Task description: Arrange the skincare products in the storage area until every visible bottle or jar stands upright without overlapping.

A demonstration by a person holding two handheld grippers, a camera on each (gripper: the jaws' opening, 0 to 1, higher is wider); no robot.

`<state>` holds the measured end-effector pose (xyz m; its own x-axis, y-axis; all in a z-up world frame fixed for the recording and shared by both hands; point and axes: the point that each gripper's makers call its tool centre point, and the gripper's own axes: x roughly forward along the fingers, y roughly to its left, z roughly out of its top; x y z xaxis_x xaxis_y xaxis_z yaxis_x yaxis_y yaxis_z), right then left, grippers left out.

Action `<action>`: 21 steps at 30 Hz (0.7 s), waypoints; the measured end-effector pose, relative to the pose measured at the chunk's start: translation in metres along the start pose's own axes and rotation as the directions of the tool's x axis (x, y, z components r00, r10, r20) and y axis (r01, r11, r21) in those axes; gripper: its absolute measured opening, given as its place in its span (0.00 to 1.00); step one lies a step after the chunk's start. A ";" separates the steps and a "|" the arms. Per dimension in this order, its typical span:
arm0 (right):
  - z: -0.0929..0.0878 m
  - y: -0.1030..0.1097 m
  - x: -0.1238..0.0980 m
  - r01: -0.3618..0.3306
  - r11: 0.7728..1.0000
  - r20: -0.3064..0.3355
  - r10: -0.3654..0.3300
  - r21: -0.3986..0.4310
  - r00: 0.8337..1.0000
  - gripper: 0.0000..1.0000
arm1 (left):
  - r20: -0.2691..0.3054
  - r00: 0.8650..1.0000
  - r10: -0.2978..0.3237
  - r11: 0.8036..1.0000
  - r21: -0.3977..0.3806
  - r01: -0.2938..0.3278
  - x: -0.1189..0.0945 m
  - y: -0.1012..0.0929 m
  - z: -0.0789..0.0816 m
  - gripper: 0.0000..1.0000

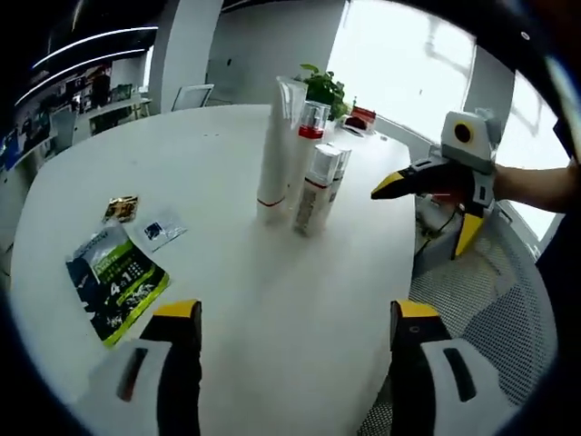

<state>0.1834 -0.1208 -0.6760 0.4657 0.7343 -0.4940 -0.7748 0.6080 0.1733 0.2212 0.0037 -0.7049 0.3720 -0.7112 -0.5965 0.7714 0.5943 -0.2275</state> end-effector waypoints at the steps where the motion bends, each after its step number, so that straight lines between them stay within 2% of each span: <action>1: -0.001 0.000 -0.001 0.005 1.000 0.000 -0.005 -0.002 1.000 0.74 | 0.001 1.000 0.006 1.000 -0.004 -0.006 -0.003 -0.002 -0.001 0.83; 10: 0.002 0.001 -0.009 0.035 0.999 0.009 -0.035 -0.013 0.999 0.81 | 0.014 0.998 0.064 0.995 -0.071 -0.063 -0.034 -0.009 -0.018 0.89; 14: 0.004 0.001 -0.010 0.040 0.999 0.010 -0.040 -0.010 0.999 0.85 | 0.009 0.995 0.095 0.991 -0.091 -0.094 -0.046 -0.003 -0.023 0.91; 16: 0.005 0.002 -0.011 0.040 0.999 0.013 -0.040 -0.008 0.999 0.85 | 0.017 0.994 0.109 0.989 -0.105 -0.107 -0.051 -0.006 -0.023 0.92; 20: 0.007 0.002 -0.011 0.040 0.999 0.018 -0.040 -0.009 0.999 0.86 | 0.024 0.989 0.145 0.982 -0.126 -0.141 -0.061 0.003 -0.029 0.94; 21: 0.008 0.002 -0.012 0.041 0.999 0.019 -0.040 -0.010 0.999 0.87 | 0.026 0.988 0.152 0.980 -0.130 -0.148 -0.062 0.000 -0.028 0.95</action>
<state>0.1796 -0.1257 -0.6632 0.5044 0.7146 -0.4847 -0.7593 0.6344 0.1449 0.1830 0.0584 -0.6894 0.4988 -0.6220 -0.6036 0.6341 0.7367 -0.2351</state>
